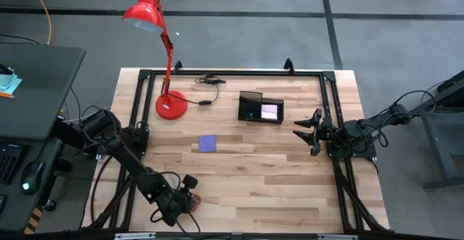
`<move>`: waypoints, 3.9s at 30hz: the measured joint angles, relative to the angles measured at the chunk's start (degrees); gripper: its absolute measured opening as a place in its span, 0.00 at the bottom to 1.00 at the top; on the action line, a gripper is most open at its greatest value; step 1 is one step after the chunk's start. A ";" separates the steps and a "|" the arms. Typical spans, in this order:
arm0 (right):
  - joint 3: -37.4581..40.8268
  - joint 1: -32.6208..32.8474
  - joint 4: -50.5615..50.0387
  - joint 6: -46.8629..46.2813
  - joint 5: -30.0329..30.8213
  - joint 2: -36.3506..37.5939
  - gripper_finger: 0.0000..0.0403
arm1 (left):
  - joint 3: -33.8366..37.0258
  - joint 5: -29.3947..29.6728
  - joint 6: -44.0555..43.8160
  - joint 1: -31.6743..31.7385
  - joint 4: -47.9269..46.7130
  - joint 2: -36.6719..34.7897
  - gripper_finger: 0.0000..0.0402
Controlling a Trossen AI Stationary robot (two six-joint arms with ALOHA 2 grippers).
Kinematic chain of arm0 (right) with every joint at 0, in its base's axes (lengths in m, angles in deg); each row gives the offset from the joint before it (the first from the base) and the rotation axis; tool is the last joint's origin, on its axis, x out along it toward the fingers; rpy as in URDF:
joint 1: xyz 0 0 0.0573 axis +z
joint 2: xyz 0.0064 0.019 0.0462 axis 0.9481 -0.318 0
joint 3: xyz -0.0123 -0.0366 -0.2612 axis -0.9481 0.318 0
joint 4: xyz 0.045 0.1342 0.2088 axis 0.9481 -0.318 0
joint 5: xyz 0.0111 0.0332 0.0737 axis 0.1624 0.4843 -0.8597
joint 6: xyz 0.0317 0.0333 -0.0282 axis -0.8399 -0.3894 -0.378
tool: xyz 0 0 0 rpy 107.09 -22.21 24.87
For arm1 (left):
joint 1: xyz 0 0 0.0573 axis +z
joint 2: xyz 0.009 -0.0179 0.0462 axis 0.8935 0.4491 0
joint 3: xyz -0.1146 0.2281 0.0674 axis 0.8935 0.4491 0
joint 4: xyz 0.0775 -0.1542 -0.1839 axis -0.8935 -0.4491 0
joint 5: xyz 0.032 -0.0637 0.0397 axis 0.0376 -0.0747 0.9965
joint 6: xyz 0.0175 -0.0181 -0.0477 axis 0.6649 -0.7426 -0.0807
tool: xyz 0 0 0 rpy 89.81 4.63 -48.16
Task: Pick and place office supplies into organizer
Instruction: Put the red scissor into the black desk organizer
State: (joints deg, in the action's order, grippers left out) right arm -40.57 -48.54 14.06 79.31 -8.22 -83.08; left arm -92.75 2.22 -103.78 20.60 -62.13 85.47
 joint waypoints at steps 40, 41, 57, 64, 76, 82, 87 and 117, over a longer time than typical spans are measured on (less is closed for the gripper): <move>0.01 -0.02 0.00 0.00 0.00 0.01 0.44 | 0.00 28.52 3.85 1.14 20.00 -0.63 0.04; 0.02 0.00 0.00 0.00 0.00 0.00 0.44 | 0.00 29.51 4.59 1.09 20.69 -0.66 0.04; 0.02 0.00 0.00 0.00 -0.01 0.02 0.44 | 0.00 41.74 29.24 1.67 47.44 -0.66 0.04; 0.02 -0.02 0.00 0.00 0.00 0.02 0.44 | 0.00 32.76 31.20 7.01 49.44 -2.76 0.04; 0.02 -0.02 0.00 0.00 -0.02 0.02 0.44 | 0.00 -3.21 26.60 28.66 58.17 -7.23 0.04; 0.02 0.00 0.02 0.00 -0.02 0.02 0.44 | 0.00 -21.05 17.77 43.71 62.57 -11.98 0.04; 0.02 -0.02 0.02 0.00 -0.02 0.02 0.44 | -0.02 -37.24 6.54 57.39 67.89 -13.03 0.04; 0.02 -0.02 0.07 0.00 0.07 0.02 0.44 | -13.24 -68.18 -6.19 73.83 69.28 -0.24 0.04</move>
State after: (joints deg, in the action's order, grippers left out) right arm -40.55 -48.56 14.12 79.31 -8.15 -83.06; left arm -105.99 -65.96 -109.97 94.43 7.16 85.23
